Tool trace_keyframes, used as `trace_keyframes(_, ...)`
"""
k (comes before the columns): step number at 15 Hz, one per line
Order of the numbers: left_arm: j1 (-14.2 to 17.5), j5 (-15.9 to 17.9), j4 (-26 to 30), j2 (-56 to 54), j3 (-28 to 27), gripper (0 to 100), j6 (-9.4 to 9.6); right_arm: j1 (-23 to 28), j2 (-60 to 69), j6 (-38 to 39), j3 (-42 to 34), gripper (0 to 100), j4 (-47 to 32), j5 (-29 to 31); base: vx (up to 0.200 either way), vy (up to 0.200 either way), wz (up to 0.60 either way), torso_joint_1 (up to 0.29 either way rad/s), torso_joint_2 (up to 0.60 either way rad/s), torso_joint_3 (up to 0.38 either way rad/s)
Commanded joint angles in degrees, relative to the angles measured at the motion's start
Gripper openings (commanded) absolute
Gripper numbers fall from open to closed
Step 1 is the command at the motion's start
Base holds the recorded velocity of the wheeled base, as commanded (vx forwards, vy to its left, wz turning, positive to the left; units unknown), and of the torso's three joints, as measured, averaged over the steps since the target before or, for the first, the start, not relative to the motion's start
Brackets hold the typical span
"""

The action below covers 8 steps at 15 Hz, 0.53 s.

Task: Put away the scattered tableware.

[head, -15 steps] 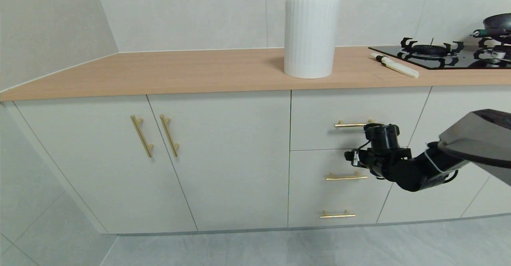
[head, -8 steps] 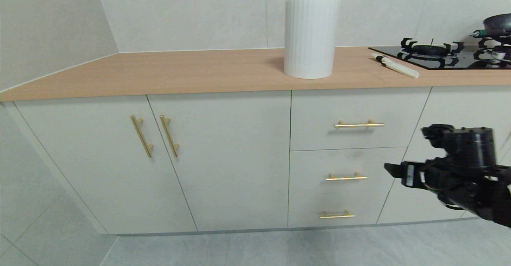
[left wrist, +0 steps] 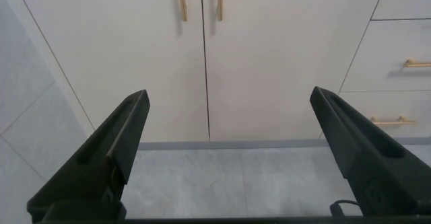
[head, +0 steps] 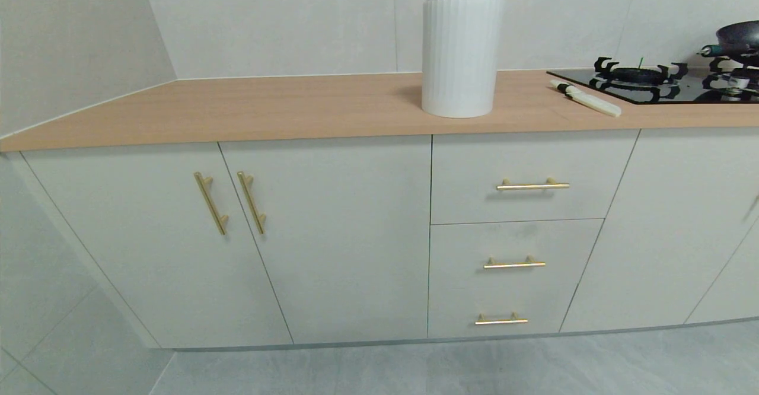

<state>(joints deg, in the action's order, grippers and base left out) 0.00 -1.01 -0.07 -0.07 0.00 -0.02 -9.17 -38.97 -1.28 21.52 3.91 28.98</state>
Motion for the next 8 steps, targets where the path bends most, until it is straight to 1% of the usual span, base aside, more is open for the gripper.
trace_keyframes(1,0.0,0.0,0.0,0.1,0.0,100,-0.06,3.5,22.2,-4.1,4.1,100,-14.2,5.0,0.0,0.0,0.0,0.0,0.0,0.0)
trace_keyframes(2,0.0,0.0,0.0,0.1,0.0,100,-0.06,4.7,25.8,-5.8,3.6,100,-16.0,6.3,0.0,0.0,0.0,0.0,0.0,0.0)
trace_keyframes(3,0.0,0.0,0.0,0.1,0.0,100,-0.06,6.5,30.2,-7.6,2.6,100,-18.6,6.2,0.0,0.0,0.0,0.0,0.0,0.0)
trace_keyframes(4,0.0,0.0,0.0,0.1,0.0,100,-0.06,8.0,33.0,-7.7,2.0,100,-20.4,6.1,0.0,0.0,0.0,0.0,0.0,0.0)
trace_keyframes(6,0.0,0.0,0.0,0.1,0.0,100,-0.06,8.7,38.2,-7.8,0.2,100,-21.8,5.7,0.0,0.0,0.0,0.0,0.0,0.0)
trace_keyframes(8,0.0,0.0,0.0,0.1,0.0,100,0.02,9.0,39.0,-4.8,-2.1,100,-20.5,1.0,0.0,0.0,0.0,0.0,0.0,0.0)
